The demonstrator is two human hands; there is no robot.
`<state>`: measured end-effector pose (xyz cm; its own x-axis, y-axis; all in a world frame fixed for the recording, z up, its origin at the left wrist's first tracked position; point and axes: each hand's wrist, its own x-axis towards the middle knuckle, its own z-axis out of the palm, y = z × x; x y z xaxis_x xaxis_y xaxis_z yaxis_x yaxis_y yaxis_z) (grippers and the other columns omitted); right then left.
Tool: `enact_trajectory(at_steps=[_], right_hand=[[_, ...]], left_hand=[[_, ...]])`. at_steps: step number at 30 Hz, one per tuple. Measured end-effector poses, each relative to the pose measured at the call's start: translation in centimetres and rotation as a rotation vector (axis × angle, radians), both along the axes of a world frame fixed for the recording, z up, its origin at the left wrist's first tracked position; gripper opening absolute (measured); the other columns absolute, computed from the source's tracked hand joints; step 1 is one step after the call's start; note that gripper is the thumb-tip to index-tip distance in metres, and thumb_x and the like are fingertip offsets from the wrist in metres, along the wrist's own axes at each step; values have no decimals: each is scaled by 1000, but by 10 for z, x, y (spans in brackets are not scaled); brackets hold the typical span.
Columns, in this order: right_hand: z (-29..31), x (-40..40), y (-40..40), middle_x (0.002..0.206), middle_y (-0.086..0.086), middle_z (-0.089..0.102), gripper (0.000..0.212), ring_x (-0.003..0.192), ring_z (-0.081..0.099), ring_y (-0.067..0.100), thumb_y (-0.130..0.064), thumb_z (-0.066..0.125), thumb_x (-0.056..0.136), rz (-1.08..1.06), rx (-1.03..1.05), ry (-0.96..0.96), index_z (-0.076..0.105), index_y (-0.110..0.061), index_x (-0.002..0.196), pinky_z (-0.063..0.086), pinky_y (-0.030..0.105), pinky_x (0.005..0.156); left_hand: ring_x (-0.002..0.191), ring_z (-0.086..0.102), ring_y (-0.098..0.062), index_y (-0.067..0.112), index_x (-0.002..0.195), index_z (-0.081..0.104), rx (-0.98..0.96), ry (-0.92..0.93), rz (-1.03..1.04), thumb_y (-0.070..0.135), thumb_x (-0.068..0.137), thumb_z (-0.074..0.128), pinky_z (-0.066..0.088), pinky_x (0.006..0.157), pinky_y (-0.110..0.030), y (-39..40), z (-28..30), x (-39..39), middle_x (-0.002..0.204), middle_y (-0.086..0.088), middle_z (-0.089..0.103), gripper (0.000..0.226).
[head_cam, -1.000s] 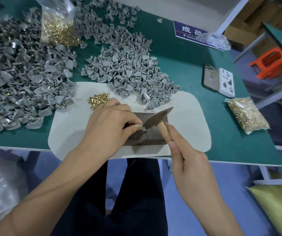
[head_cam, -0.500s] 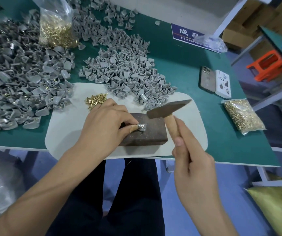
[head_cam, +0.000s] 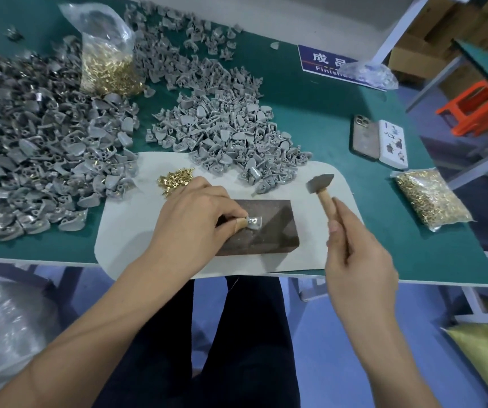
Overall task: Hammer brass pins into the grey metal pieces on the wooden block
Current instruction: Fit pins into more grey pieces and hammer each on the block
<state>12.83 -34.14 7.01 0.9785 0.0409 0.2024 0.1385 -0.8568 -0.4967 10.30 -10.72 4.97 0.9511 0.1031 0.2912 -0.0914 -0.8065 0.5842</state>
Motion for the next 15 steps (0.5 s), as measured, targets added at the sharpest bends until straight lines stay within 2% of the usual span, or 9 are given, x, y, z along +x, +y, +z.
enact_trajectory(at_steps=[3,6,10,12,15], right_hand=[[-15,20,-5,104,3,58,43,94,59,37,-24,46,106,-135,-162,-1,53,-39,145,34,38,68],[-27,30,-9,100,2,45,51,90,56,39,-13,49,103,-158,-244,70,55,-43,144,35,38,69],[-38,34,-4,105,12,57,50,97,50,40,-7,58,98,-140,-298,-21,63,-37,138,36,43,71],[-39,37,2,106,15,63,42,100,49,40,-8,61,97,-121,-312,-60,69,-29,132,36,48,80],[-35,42,20,113,14,63,32,106,52,40,-13,60,97,-76,-187,-108,73,-24,124,41,51,91]], left_hand=[[86,51,-12,36,85,76,-134,-23,25,35,84,76,47,77,-36,0,-3,-9,80,18,62,1],[91,49,-3,35,84,70,-198,-46,102,35,86,72,43,78,-26,10,-8,-23,83,18,58,3],[91,49,-6,35,89,70,-245,-17,194,35,87,71,42,80,-28,34,-13,-35,88,17,60,3],[90,49,-9,34,92,71,-229,-22,231,33,87,73,41,80,-27,42,-14,-38,88,16,60,5],[88,47,-8,32,92,72,-203,-54,297,33,87,74,39,80,-25,55,-16,-43,87,15,61,6]])
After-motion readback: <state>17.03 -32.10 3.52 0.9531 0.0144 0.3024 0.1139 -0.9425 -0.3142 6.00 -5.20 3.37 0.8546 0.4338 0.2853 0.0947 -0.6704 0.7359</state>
